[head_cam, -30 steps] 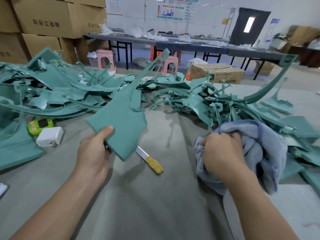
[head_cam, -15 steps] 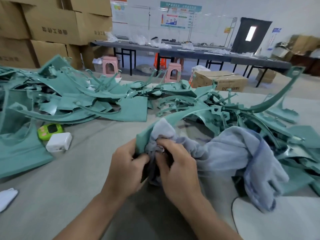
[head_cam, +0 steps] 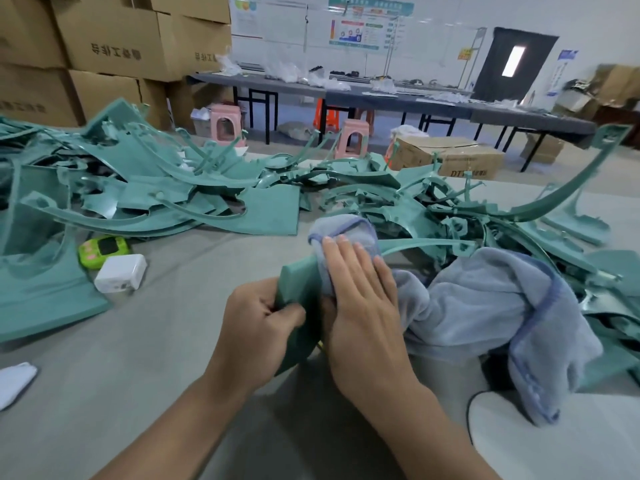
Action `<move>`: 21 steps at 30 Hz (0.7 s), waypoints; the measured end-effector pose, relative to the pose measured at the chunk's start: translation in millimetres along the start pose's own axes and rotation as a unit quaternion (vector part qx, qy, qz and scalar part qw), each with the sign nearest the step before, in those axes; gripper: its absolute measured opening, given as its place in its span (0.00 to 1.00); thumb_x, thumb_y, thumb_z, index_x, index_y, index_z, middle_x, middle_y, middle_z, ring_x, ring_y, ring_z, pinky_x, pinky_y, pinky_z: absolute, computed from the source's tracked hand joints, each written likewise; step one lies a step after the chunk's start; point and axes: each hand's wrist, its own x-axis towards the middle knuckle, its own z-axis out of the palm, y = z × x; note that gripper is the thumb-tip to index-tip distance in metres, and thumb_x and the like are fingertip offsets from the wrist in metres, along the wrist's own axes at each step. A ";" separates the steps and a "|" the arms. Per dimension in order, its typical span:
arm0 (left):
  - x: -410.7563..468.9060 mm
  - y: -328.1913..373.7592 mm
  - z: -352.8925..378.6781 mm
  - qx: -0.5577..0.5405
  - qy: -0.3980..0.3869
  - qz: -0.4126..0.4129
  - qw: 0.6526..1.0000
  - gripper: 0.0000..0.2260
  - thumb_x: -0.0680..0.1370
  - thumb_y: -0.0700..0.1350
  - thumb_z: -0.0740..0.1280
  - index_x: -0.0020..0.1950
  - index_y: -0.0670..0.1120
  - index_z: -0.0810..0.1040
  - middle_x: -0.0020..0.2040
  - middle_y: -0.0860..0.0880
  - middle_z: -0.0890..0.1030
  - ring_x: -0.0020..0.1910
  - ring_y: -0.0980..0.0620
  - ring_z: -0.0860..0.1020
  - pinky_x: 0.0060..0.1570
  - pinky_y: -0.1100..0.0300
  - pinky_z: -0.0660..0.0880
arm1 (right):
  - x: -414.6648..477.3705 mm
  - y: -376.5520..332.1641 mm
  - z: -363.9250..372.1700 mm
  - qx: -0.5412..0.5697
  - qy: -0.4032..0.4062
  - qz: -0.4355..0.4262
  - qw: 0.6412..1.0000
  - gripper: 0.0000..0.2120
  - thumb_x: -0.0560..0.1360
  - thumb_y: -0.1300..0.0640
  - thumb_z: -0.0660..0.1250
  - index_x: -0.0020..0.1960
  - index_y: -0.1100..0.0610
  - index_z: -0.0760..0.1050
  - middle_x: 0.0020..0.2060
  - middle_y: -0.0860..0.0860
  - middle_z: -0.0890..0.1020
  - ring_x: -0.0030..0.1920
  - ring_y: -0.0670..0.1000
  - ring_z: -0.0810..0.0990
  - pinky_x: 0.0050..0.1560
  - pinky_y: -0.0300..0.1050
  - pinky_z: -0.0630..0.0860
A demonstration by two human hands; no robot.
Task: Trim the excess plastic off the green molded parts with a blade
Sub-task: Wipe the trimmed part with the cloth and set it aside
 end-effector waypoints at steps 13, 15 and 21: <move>-3.6 3.1 -7.7 0.001 0.015 0.028 0.999 0.11 0.62 0.36 0.62 0.28 0.49 0.61 0.26 0.57 0.60 0.27 0.57 0.57 0.26 0.62 0.52 | 12.0 57.7 -26.3 -0.110 0.074 0.087 0.987 0.15 0.81 0.62 0.59 0.62 0.49 0.77 0.56 0.45 0.81 0.65 0.51 0.74 0.79 0.55 0.50; 2.1 3.4 -14.4 -0.010 0.021 0.032 0.999 0.11 0.62 0.35 0.61 0.27 0.50 0.65 0.26 0.57 0.61 0.27 0.58 0.58 0.26 0.63 0.53 | 12.6 68.3 -32.1 -0.115 0.068 0.107 0.985 0.12 0.79 0.59 0.55 0.53 0.48 0.76 0.44 0.43 0.77 0.55 0.52 0.76 0.77 0.54 0.54; 28.2 -20.0 -39.0 -0.051 0.105 -0.026 0.993 0.03 0.58 0.35 0.60 0.29 0.40 0.67 0.28 0.50 0.64 0.30 0.52 0.61 0.31 0.58 0.56 | 11.9 66.7 -29.6 -0.112 0.049 0.101 0.987 0.11 0.81 0.60 0.59 0.41 0.49 0.68 0.33 0.43 0.71 0.41 0.51 0.70 0.64 0.49 0.62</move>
